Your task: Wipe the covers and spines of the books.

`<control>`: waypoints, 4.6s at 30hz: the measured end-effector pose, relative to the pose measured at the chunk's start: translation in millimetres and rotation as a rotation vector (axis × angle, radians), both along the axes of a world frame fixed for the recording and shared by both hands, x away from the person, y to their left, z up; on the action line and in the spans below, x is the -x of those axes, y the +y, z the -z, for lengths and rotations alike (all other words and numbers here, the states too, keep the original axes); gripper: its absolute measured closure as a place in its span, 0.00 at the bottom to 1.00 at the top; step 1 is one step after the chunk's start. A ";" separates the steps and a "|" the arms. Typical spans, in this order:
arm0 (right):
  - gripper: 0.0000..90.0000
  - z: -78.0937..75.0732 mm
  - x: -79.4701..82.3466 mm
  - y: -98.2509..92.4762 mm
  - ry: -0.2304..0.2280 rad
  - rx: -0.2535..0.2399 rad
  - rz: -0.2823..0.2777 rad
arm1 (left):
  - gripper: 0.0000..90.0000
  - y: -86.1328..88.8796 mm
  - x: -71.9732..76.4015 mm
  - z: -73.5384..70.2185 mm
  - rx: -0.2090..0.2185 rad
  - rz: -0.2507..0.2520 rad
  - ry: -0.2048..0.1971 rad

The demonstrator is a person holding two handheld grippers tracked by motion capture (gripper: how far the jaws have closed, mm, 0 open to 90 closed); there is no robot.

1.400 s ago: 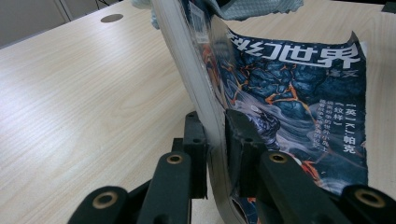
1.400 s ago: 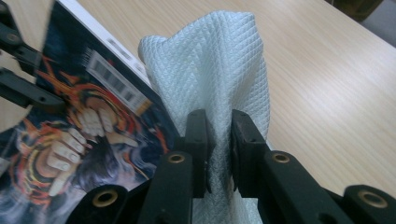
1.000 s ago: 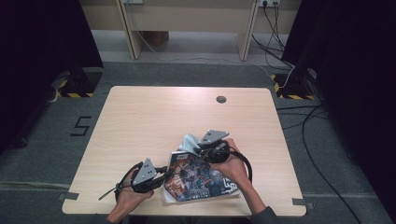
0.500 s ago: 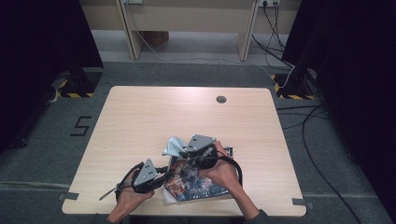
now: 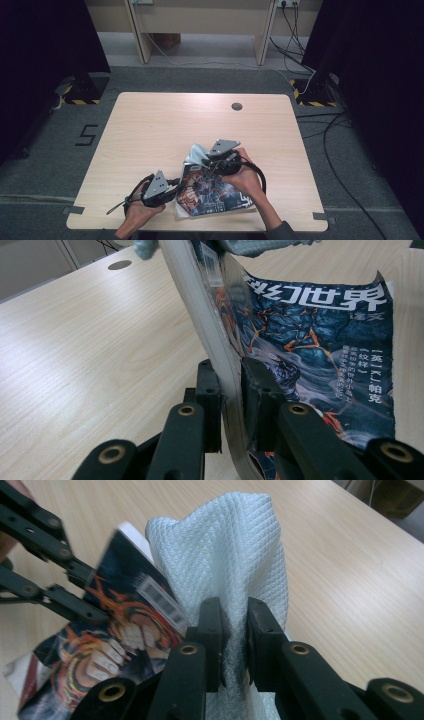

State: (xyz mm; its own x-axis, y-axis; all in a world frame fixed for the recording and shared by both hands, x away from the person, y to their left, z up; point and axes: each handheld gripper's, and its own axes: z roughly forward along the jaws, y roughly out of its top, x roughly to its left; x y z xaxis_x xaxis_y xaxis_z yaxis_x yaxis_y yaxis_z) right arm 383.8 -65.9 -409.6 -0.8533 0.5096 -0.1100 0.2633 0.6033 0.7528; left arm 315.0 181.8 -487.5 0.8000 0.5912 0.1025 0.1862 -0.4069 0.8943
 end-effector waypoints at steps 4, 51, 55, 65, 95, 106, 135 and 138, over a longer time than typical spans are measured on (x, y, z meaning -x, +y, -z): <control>0.88 5.1 -7.8 -10.1 0.027 0.001 0.015 | 0.87 -0.1 -0.4 0.4 0.002 0.000 0.003; 0.88 66.7 -64.5 -112.8 0.173 0.140 0.329 | 0.86 -0.7 1.5 -2.1 -0.001 0.011 -0.012; 0.88 68.6 -65.4 -112.5 0.162 0.164 0.339 | 0.86 -0.9 1.5 -2.1 -0.002 0.011 -0.014; 0.89 64.8 -61.8 -109.9 0.162 0.134 0.300 | 0.86 -0.5 1.0 -1.5 0.002 0.010 -0.008; 0.89 67.5 -68.1 -110.0 0.165 0.171 0.316 | 0.86 -0.7 1.5 -2.2 -0.002 0.013 -0.017; 0.89 66.2 -66.1 -109.4 0.171 0.150 0.312 | 0.86 -0.7 1.6 -2.3 -0.002 0.012 -0.018; 0.89 1.2 -3.5 -4.7 -0.003 0.044 -0.029 | 0.86 -1.4 1.9 -1.2 -0.012 0.011 -0.027; 0.89 -2.3 0.9 0.7 -0.020 0.038 -0.047 | 0.86 -1.8 2.4 -1.4 -0.012 0.012 -0.032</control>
State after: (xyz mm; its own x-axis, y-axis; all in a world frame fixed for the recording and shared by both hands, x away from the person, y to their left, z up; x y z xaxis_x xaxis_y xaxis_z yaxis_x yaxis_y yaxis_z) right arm 382.9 -65.1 -407.3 -0.8737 0.4643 -0.1453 0.2195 0.6427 0.7340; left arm 312.6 180.0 -486.1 0.8032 0.5801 0.1352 0.1527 -0.4199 0.8946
